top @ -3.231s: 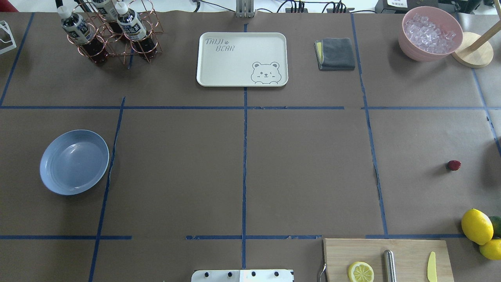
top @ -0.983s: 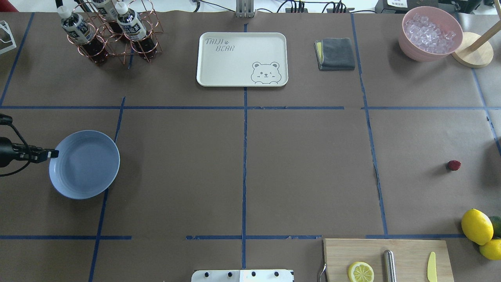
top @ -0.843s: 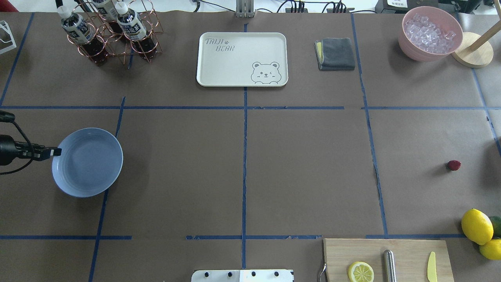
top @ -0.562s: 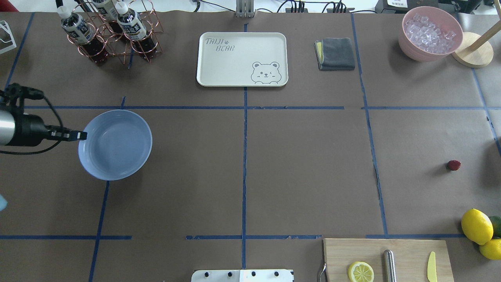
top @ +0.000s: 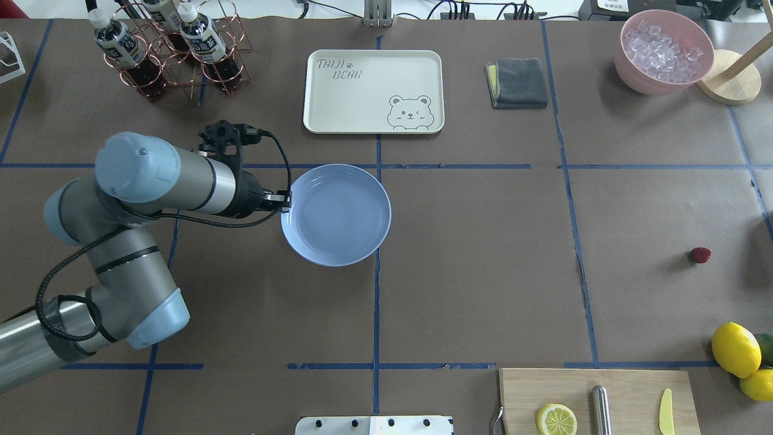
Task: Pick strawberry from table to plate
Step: 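Slide the light blue plate with the left gripper toward the table center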
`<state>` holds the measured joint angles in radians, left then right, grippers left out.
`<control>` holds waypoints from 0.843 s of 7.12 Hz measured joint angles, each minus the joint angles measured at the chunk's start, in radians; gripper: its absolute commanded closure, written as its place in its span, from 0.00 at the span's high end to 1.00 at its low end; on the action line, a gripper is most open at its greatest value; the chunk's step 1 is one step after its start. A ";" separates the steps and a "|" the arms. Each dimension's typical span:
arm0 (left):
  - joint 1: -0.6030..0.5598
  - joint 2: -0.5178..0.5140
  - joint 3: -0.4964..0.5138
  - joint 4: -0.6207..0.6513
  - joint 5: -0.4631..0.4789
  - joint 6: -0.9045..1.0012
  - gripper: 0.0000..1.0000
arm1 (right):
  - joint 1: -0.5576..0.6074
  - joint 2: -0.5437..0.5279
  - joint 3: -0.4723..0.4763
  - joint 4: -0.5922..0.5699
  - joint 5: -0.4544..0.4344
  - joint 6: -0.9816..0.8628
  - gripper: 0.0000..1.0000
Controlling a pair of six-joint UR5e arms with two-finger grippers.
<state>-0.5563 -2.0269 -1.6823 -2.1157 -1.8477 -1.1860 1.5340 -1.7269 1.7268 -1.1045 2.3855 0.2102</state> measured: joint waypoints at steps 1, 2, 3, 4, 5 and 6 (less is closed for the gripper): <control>0.032 -0.016 0.024 0.006 0.013 -0.003 0.00 | 0.000 0.000 0.000 0.000 0.000 0.000 1.00; 0.046 -0.024 0.039 0.007 0.016 -0.002 0.00 | 0.000 0.000 0.000 0.000 0.000 0.000 1.00; 0.054 -0.032 0.049 0.007 0.017 -0.002 0.00 | 0.000 0.000 -0.001 0.000 0.001 -0.001 1.00; 0.062 -0.042 0.054 0.007 0.018 -0.002 0.00 | 0.000 0.000 -0.001 0.000 0.001 -0.001 1.00; 0.069 -0.049 0.059 0.006 0.018 -0.003 0.00 | 0.000 0.000 -0.001 0.000 0.001 -0.001 1.00; 0.072 -0.054 0.069 0.006 0.018 -0.004 0.05 | 0.000 0.000 -0.001 0.000 0.001 -0.002 1.00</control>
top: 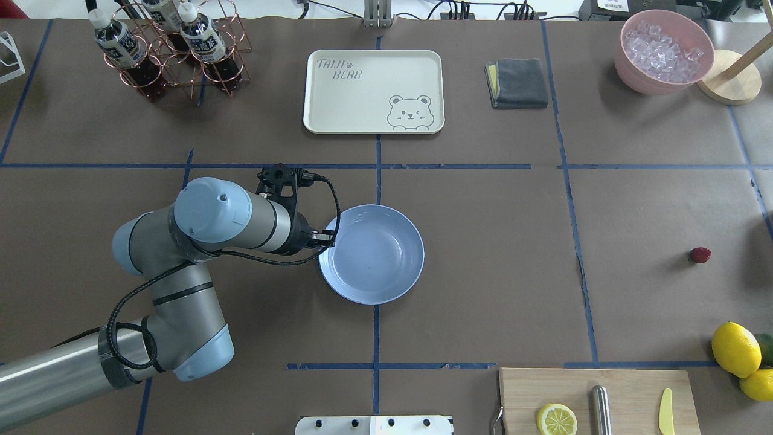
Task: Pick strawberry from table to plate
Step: 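Slide the light blue plate with the left gripper toward the table center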
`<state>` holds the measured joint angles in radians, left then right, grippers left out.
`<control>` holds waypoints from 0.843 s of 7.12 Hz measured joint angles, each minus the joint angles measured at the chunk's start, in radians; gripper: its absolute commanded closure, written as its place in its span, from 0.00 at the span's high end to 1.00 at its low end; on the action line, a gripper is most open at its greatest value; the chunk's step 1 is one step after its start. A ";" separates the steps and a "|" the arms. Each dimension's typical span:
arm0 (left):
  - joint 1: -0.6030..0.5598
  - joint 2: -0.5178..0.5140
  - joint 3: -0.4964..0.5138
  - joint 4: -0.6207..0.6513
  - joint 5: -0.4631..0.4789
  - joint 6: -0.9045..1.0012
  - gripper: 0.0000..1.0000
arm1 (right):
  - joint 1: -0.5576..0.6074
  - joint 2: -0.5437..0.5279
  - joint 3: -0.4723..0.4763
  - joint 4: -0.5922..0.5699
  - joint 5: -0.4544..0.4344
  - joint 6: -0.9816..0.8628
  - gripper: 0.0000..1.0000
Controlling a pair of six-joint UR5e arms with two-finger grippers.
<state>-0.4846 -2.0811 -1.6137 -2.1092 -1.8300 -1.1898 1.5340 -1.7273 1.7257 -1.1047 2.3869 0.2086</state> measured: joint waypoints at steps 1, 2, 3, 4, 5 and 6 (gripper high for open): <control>0.001 -0.004 0.007 0.000 0.000 0.000 0.33 | 0.000 0.000 -0.001 0.000 0.000 0.000 1.00; 0.002 -0.006 0.010 -0.001 0.000 0.001 0.80 | 0.000 0.000 -0.001 0.000 -0.001 -0.003 1.00; 0.002 -0.008 0.008 -0.001 0.000 0.005 1.00 | 0.000 0.000 -0.001 0.000 -0.002 -0.006 1.00; 0.003 -0.009 0.001 -0.001 0.000 0.012 1.00 | 0.000 0.000 -0.001 0.001 -0.003 -0.004 1.00; 0.000 -0.007 -0.017 0.002 -0.001 0.029 1.00 | 0.000 0.001 -0.002 0.002 -0.003 -0.002 1.00; -0.019 0.010 -0.047 0.011 -0.005 0.074 1.00 | 0.000 0.003 0.000 0.002 -0.002 0.000 1.00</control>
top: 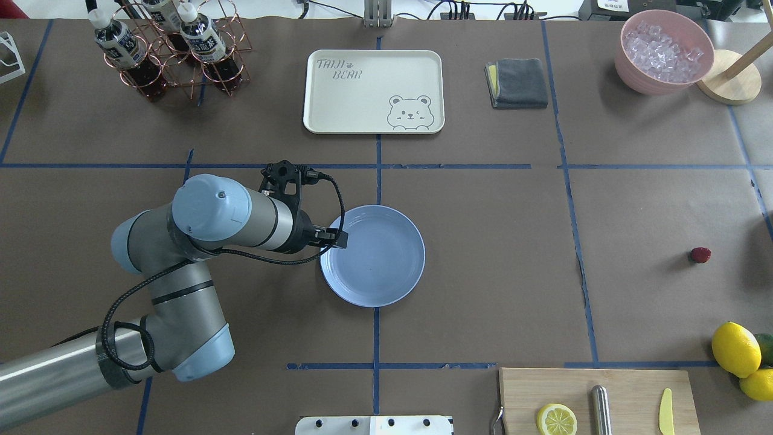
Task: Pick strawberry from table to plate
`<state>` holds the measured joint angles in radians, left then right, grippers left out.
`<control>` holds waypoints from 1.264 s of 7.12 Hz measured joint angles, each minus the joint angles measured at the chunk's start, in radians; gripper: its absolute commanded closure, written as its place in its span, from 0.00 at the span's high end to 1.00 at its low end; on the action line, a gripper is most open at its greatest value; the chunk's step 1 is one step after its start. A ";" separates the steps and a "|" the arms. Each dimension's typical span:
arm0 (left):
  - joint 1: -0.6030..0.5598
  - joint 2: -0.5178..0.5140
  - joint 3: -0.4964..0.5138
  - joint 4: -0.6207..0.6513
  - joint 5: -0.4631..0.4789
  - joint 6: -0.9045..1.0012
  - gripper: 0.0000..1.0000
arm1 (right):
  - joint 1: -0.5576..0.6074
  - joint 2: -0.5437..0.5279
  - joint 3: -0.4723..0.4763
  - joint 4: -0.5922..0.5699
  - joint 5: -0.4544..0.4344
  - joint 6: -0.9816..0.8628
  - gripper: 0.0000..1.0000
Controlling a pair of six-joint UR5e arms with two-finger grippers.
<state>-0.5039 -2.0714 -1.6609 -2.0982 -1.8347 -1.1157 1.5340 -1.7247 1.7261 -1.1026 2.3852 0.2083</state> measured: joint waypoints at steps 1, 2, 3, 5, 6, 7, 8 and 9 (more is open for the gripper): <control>-0.044 0.034 -0.046 0.033 -0.010 0.085 1.00 | 0.000 0.003 0.007 0.011 0.002 0.003 1.00; -0.118 0.078 -0.103 0.106 -0.038 0.210 1.00 | -0.007 0.019 0.012 0.033 0.000 0.010 1.00; -0.232 0.134 -0.153 0.185 -0.082 0.392 1.00 | -0.023 0.047 0.012 0.046 -0.004 0.019 1.00; -0.550 0.229 -0.137 0.276 -0.263 0.773 1.00 | -0.049 0.064 0.019 0.069 0.023 0.038 1.00; -0.696 0.258 -0.086 0.340 -0.361 0.894 1.00 | -0.062 0.066 0.026 0.076 0.039 0.053 1.00; -0.829 0.286 -0.035 0.409 -0.406 1.003 1.00 | -0.082 0.069 0.038 0.076 0.043 0.069 1.00; -0.939 0.335 0.004 0.445 -0.413 1.113 1.00 | -0.105 0.074 0.045 0.073 0.038 0.083 1.00; -1.021 0.398 0.028 0.457 -0.428 1.207 1.00 | -0.131 0.079 0.054 0.069 0.029 0.110 1.00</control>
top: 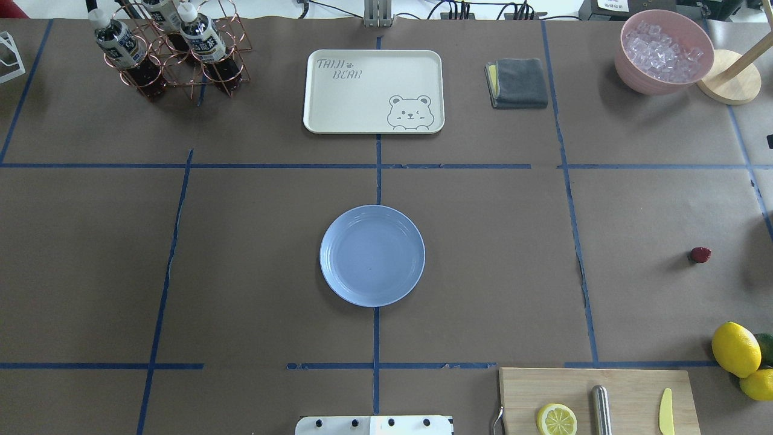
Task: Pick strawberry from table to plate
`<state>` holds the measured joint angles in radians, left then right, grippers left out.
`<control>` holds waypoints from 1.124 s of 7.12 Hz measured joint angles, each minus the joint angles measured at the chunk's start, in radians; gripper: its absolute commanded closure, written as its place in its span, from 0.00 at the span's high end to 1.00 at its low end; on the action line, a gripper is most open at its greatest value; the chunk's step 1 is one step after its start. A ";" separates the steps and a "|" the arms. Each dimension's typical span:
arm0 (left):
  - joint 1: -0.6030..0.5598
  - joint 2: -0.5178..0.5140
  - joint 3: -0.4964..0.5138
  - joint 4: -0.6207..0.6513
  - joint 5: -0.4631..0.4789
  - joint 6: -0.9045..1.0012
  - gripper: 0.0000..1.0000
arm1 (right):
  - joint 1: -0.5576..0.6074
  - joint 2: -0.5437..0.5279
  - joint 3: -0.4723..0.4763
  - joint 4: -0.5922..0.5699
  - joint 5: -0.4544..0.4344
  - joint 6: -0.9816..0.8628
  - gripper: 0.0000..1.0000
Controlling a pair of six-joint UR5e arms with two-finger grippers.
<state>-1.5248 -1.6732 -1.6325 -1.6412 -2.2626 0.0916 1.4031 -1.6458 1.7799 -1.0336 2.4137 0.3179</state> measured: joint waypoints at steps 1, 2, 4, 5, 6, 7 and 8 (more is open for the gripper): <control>-0.052 0.078 0.004 0.006 -0.038 0.058 1.00 | -0.046 0.000 0.025 -0.003 -0.026 0.056 1.00; -0.073 0.140 -0.003 0.006 -0.070 0.079 1.00 | -0.115 -0.007 0.057 -0.009 -0.070 0.119 0.99; -0.083 0.188 -0.019 0.004 -0.090 0.089 1.00 | -0.272 -0.068 0.085 0.008 -0.185 0.200 0.99; -0.084 0.193 -0.023 0.004 -0.093 0.090 1.00 | -0.345 -0.119 0.070 0.071 -0.254 0.234 0.98; -0.084 0.194 -0.026 0.003 -0.094 0.091 1.00 | -0.395 -0.148 0.019 0.167 -0.298 0.262 0.98; -0.084 0.194 -0.028 0.002 -0.095 0.092 1.00 | -0.424 -0.159 -0.049 0.263 -0.322 0.278 0.95; -0.084 0.194 -0.029 0.001 -0.096 0.092 1.00 | -0.444 -0.163 -0.094 0.322 -0.344 0.286 0.91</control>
<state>-1.6091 -1.4788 -1.6619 -1.6400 -2.3587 0.1839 0.9593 -1.8084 1.6855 -0.7120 2.0702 0.6036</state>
